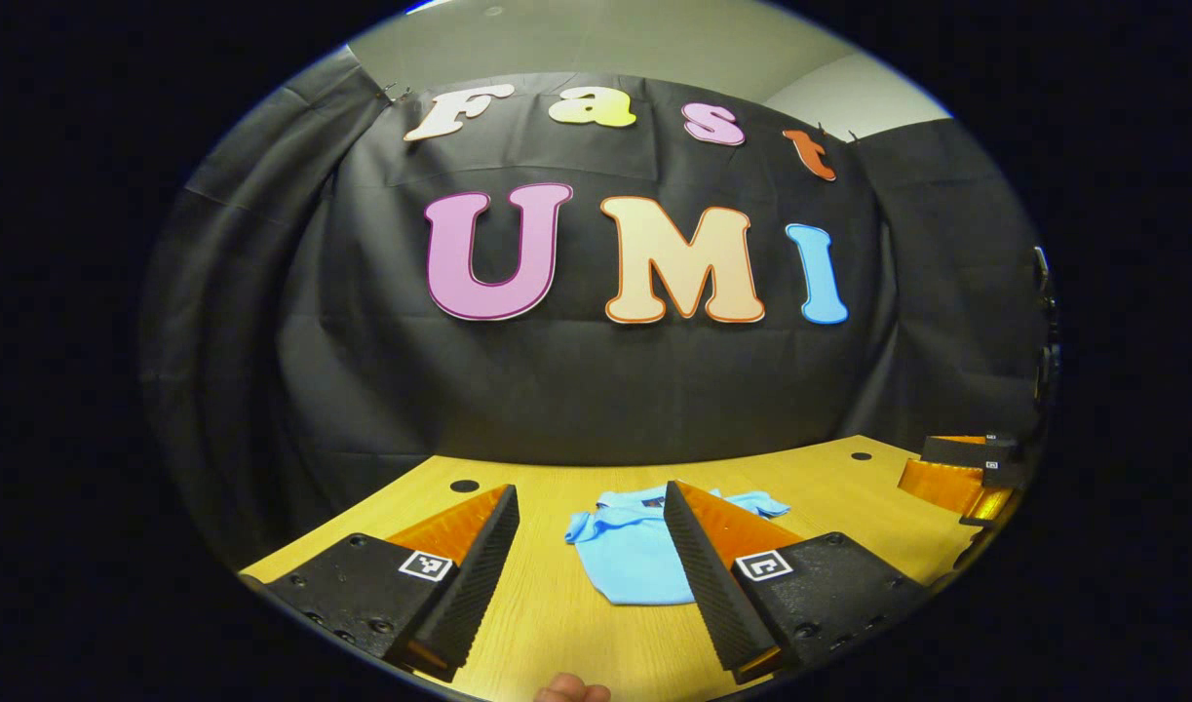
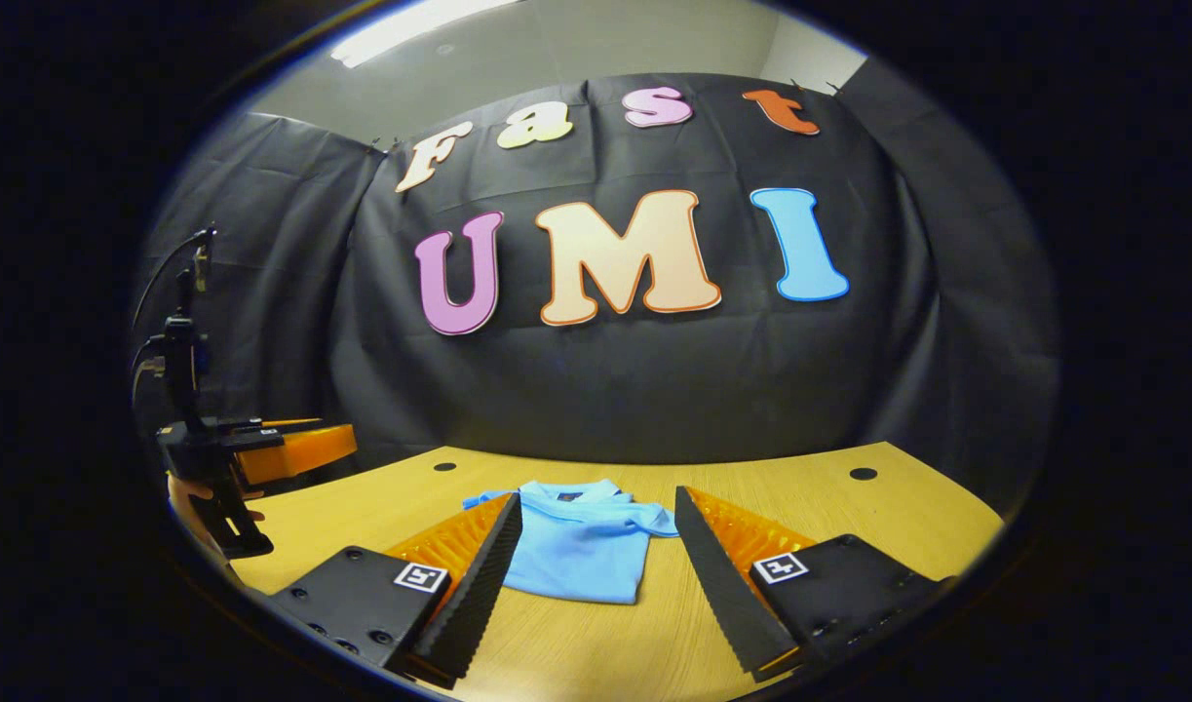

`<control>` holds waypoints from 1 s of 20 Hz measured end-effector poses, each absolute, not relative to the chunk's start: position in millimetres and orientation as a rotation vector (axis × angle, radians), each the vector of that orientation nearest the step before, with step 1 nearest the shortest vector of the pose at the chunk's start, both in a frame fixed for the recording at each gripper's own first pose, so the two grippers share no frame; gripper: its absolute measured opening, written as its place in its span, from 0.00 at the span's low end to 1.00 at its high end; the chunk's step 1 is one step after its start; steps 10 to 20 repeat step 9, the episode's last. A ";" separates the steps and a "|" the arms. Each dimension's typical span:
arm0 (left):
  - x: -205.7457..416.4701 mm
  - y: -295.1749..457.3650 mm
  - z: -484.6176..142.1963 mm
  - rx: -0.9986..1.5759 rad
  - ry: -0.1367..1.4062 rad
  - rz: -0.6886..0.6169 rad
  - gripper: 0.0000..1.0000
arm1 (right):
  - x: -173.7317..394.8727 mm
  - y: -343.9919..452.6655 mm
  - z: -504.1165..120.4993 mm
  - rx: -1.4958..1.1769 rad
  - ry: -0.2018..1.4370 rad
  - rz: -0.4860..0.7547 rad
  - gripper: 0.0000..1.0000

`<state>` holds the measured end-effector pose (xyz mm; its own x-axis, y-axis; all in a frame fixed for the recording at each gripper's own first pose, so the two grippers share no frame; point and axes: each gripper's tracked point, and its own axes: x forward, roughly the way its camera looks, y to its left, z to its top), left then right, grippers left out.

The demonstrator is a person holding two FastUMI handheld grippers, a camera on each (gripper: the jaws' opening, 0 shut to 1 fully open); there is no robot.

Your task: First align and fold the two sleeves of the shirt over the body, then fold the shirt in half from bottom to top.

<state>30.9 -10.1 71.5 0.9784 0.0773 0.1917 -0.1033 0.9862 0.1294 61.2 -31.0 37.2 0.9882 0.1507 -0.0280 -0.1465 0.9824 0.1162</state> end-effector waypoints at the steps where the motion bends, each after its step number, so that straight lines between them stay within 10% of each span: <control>1: 23.2 -14.1 66.4 0.137 -0.185 0.087 0.90 | 49.7 -26.5 36.6 0.103 0.034 0.154 0.97; 20: -19.1 -26.9 35.5 0.100 -0.148 0.087 0.91 | 5.1 -8.1 11.2 0.161 0.051 0.174 0.98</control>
